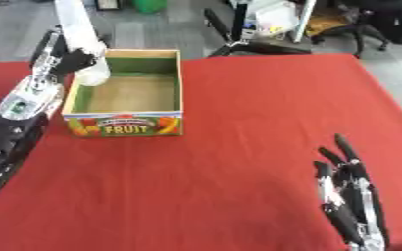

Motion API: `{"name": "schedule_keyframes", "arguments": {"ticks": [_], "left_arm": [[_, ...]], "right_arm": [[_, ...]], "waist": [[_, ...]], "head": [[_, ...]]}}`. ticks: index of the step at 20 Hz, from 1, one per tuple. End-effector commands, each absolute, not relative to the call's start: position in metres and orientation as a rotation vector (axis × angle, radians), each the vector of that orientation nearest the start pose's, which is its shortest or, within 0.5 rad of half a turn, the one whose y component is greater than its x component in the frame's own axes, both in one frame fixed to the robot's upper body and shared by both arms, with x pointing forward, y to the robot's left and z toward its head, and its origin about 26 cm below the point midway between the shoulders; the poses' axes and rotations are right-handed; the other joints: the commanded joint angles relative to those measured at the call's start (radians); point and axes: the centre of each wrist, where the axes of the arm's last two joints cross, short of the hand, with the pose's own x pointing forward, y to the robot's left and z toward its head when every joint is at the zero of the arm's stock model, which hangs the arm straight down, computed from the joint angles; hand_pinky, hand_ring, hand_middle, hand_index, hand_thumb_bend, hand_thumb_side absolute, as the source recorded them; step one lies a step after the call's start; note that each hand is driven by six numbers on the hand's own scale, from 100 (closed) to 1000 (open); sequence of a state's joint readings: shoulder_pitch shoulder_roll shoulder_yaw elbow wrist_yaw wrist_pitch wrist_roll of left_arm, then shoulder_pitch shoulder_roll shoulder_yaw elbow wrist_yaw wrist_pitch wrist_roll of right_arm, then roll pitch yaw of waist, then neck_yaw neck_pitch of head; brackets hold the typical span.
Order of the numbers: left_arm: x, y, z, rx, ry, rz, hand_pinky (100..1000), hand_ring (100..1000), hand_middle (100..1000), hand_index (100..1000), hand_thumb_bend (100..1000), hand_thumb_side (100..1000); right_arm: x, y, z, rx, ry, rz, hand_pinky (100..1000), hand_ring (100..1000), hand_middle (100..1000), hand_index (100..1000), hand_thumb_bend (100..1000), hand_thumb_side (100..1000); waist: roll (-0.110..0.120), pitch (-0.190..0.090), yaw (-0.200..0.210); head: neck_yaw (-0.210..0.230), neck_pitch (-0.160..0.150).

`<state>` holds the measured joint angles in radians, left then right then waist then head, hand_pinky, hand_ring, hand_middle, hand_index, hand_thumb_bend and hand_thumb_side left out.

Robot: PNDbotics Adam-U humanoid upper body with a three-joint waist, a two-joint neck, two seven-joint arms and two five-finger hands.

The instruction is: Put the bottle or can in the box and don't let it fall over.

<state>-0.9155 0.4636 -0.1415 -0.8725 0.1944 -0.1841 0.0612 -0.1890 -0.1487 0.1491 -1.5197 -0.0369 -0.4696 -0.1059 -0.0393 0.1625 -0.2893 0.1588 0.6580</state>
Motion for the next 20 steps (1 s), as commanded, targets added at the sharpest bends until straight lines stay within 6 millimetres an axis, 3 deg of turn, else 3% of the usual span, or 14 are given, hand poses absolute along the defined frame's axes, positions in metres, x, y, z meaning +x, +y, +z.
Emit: {"name": "schedule_keyframes", "arguments": {"ticks": [1, 4, 5, 7, 12, 13, 15, 20], "left_arm": [[0.48, 0.3, 0.182, 0.24, -1.956, -0.356, 543, 203, 191, 446, 446, 100], [0.479, 0.3, 0.174, 0.25, -1.938, -0.4, 573, 255, 239, 488, 583, 100], [0.479, 0.3, 0.171, 0.251, -1.937, -0.404, 599, 303, 276, 514, 682, 156], [0.478, 0.301, 0.168, 0.253, -1.937, -0.406, 619, 335, 301, 536, 743, 221], [0.477, 0.301, 0.163, 0.261, -1.936, -0.409, 629, 360, 332, 561, 771, 251], [0.476, 0.303, 0.16, 0.259, -1.937, -0.4, 708, 523, 578, 748, 924, 405], [0.471, 0.307, 0.151, 0.254, -1.936, -0.384, 739, 586, 668, 801, 998, 467], [0.465, 0.31, 0.141, 0.245, -1.932, -0.375, 784, 658, 774, 854, 1000, 519]], "right_arm": [[0.323, -0.221, 0.033, 0.07, -2.177, 0.156, 792, 889, 1000, 949, 100, 470], [0.323, -0.221, 0.032, 0.069, -2.176, 0.155, 792, 889, 1000, 949, 100, 470], [0.323, -0.221, 0.032, 0.069, -2.176, 0.155, 792, 889, 1000, 949, 100, 470], [0.323, -0.221, 0.032, 0.069, -2.176, 0.155, 792, 889, 1000, 949, 100, 470], [0.323, -0.221, 0.032, 0.067, -2.176, 0.156, 792, 889, 1000, 949, 100, 470], [0.323, -0.222, 0.032, 0.065, -2.176, 0.154, 792, 888, 1000, 949, 100, 470], [0.323, -0.222, 0.032, 0.061, -2.175, 0.153, 792, 888, 1000, 949, 100, 470], [0.322, -0.223, 0.031, 0.058, -2.171, 0.152, 792, 889, 1000, 949, 100, 470]], "waist": [[-0.001, -0.011, -0.001], [-0.001, -0.011, 0.002], [-0.001, -0.011, 0.003], [-0.001, -0.011, 0.004], [-0.001, -0.01, 0.007], [-0.002, -0.01, 0.011], [-0.003, -0.011, 0.015], [-0.007, -0.012, 0.023]], "head": [[-0.002, -0.014], [-0.003, -0.014], [-0.004, -0.015], [-0.006, -0.014], [-0.007, -0.014], [-0.011, -0.016], [-0.015, -0.016], [-0.02, -0.016]]}}
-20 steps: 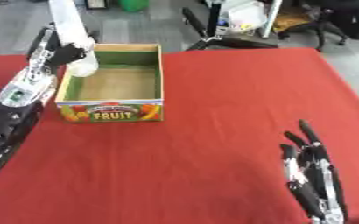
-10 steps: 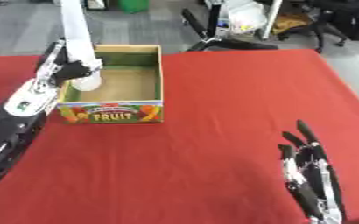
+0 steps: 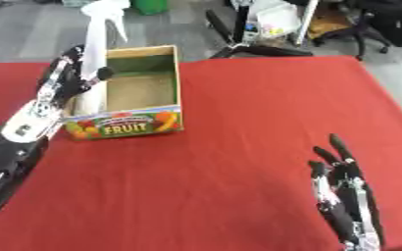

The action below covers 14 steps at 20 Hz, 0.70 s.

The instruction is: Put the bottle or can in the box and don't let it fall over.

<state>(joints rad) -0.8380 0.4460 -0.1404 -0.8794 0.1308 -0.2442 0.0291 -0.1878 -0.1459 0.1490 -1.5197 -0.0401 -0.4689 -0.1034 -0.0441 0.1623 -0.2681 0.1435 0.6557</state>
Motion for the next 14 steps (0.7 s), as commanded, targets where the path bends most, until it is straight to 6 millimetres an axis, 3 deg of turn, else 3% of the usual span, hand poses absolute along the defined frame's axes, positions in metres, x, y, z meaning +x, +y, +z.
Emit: {"name": "schedule_keyframes", "arguments": {"ticks": [1, 7, 14], "left_arm": [[0.465, 0.31, 0.14, 0.244, -1.934, -0.378, 784, 658, 774, 854, 1000, 519], [0.46, 0.313, 0.149, 0.255, -1.966, -0.362, 794, 671, 791, 858, 1000, 564], [0.453, 0.306, 0.185, 0.197, -2.088, -0.314, 787, 671, 781, 848, 1000, 598]], "right_arm": [[0.321, -0.223, 0.031, 0.058, -2.17, 0.152, 792, 889, 1000, 949, 100, 470], [0.321, -0.224, 0.03, 0.052, -2.166, 0.148, 792, 889, 1000, 949, 100, 470], [0.32, -0.225, 0.029, 0.05, -2.163, 0.151, 792, 889, 1000, 949, 100, 470]], "waist": [[-0.003, -0.012, 0.003], [-0.005, -0.013, 0.009], [-0.004, -0.016, 0.013]], "head": [[-0.005, -0.014], [-0.012, -0.014], [-0.015, -0.015]]}}
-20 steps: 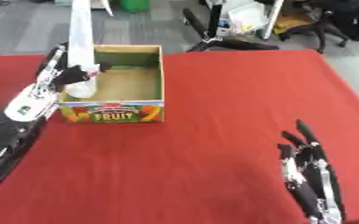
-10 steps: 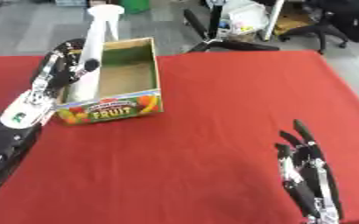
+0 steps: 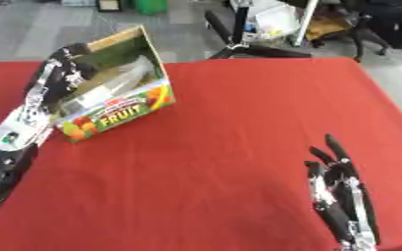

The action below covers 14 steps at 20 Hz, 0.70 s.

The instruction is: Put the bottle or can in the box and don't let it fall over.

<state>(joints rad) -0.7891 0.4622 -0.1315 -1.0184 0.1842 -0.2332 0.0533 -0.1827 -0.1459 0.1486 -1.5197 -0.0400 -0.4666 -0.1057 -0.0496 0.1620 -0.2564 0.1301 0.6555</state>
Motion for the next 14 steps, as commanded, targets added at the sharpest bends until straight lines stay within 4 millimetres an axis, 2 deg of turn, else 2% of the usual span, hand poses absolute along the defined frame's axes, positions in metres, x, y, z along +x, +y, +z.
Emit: {"name": "schedule_keyframes", "arguments": {"ticks": [1, 5, 8, 14], "left_arm": [[0.452, 0.303, 0.191, 0.182, -2.111, -0.31, 786, 671, 779, 848, 1000, 606], [0.443, 0.296, 0.217, 0.13, -2.205, -0.307, 784, 670, 771, 841, 1000, 614], [0.432, 0.298, 0.231, 0.118, -2.259, -0.296, 778, 665, 760, 830, 971, 616], [0.4, 0.321, 0.23, 0.15, -2.343, -0.211, 769, 658, 745, 821, 913, 612]], "right_arm": [[0.32, -0.225, 0.029, 0.05, -2.163, 0.152, 792, 889, 1000, 949, 100, 470], [0.32, -0.225, 0.029, 0.049, -2.162, 0.154, 792, 889, 1000, 949, 100, 470], [0.32, -0.227, 0.028, 0.043, -2.159, 0.155, 792, 889, 1000, 949, 100, 470], [0.317, -0.235, 0.023, 0.005, -2.144, 0.145, 792, 890, 1000, 950, 100, 470]], "waist": [[0.002, -0.016, 0.001], [0.003, -0.018, 0.002], [0.006, -0.023, 0.008], [0.019, -0.031, 0.05]], "head": [[-0.002, -0.015], [-0.003, -0.014], [-0.006, -0.011], [-0.028, -0.004]]}}
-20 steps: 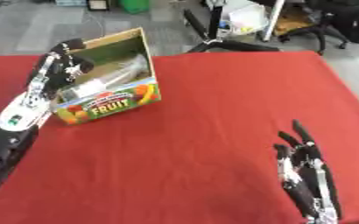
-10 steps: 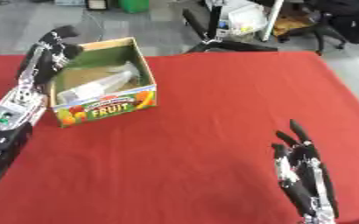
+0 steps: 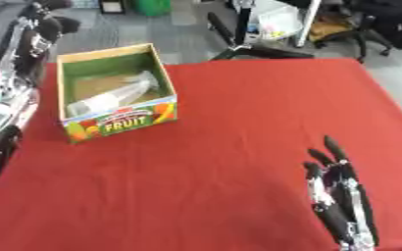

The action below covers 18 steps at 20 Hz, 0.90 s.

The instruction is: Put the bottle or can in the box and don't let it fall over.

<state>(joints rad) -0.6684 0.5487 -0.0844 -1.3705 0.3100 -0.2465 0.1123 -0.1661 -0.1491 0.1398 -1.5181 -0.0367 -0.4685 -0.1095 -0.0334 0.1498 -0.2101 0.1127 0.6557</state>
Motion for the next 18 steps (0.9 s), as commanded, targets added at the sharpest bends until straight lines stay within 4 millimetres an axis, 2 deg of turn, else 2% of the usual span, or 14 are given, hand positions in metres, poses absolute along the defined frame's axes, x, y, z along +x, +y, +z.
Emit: {"name": "schedule_keyframes", "arguments": {"ticks": [1, 9, 18], "left_arm": [[0.395, 0.324, 0.228, 0.156, -2.355, -0.19, 767, 655, 742, 820, 906, 613], [0.35, 0.33, 0.202, 0.257, -2.332, -0.091, 728, 592, 706, 813, 833, 619], [0.303, 0.327, 0.147, 0.376, -2.237, 0.062, 718, 559, 676, 813, 793, 618]], "right_arm": [[0.316, -0.237, 0.022, -0.004, -2.141, 0.141, 792, 890, 1000, 950, 100, 470], [0.313, -0.252, 0.019, -0.081, -2.134, 0.111, 792, 890, 1000, 950, 100, 470], [0.31, -0.257, 0.014, -0.116, -2.116, 0.101, 792, 890, 1000, 950, 100, 470]], "waist": [[0.006, -0.019, 0.014], [0.016, -0.014, 0.085], [0.016, -0.028, 0.103]], "head": [[-0.016, -0.004], [-0.073, -0.007], [-0.073, 0.001]]}}
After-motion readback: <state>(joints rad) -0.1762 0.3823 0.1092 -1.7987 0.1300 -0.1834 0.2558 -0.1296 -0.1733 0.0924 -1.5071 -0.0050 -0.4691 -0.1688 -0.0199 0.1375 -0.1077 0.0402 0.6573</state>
